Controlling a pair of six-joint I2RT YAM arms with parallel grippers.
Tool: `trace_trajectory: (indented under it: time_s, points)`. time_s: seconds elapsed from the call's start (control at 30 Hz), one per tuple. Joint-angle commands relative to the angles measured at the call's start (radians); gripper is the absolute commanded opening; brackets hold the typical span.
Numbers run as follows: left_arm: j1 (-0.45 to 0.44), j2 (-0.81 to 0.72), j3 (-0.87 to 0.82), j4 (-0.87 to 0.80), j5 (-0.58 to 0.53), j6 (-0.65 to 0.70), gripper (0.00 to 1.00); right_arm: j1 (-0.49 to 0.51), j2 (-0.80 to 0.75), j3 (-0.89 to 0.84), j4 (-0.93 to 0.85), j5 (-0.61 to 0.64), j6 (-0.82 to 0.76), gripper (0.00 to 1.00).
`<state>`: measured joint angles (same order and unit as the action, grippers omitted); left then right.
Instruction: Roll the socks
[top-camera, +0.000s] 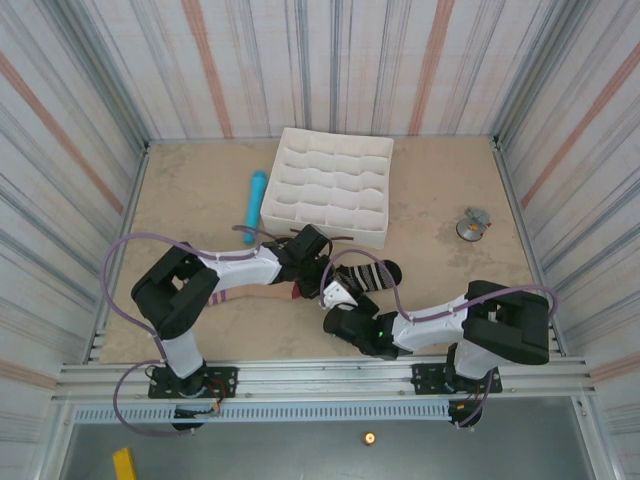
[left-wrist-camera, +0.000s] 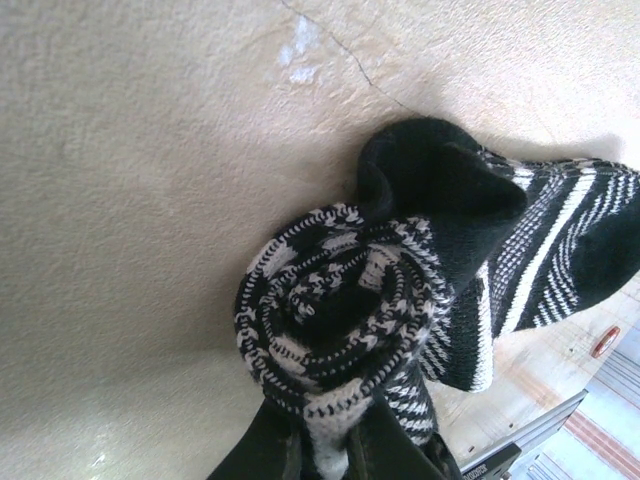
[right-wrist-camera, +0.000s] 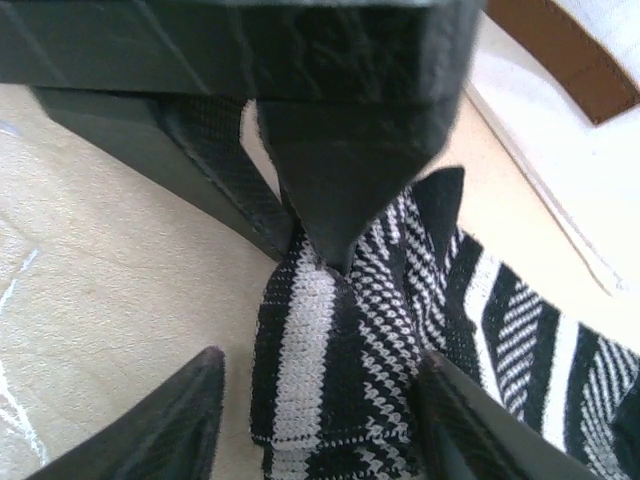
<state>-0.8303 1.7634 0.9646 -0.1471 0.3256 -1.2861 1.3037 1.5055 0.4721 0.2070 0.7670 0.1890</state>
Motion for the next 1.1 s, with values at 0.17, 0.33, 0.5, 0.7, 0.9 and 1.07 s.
trace_trajectory:
  time_s: [0.17,0.33,0.5,0.7,0.9,1.07]
  points:
    - [0.003,-0.012,-0.062,0.011,0.013,-0.042,0.04,-0.032,0.032,-0.031,-0.013,-0.024,0.153,0.25]
    - [0.002,-0.030,-0.078,0.046,-0.004,-0.054,0.27,-0.046,0.008,-0.063,-0.009,-0.089,0.227,0.02]
    - [-0.002,-0.069,-0.097,0.079,-0.045,-0.059,0.62,-0.077,-0.028,-0.115,0.023,-0.198,0.282,0.00]
    - [-0.007,-0.127,-0.107,0.080,-0.102,-0.034,0.87,-0.183,-0.120,-0.180,0.052,-0.410,0.327,0.00]
    - [-0.008,-0.169,-0.099,0.058,-0.150,0.007,0.91,-0.345,-0.202,-0.228,0.047,-0.637,0.399,0.00]
    - [-0.021,-0.179,-0.077,0.030,-0.172,0.058,0.88,-0.495,-0.263,-0.270,0.073,-0.845,0.448,0.00]
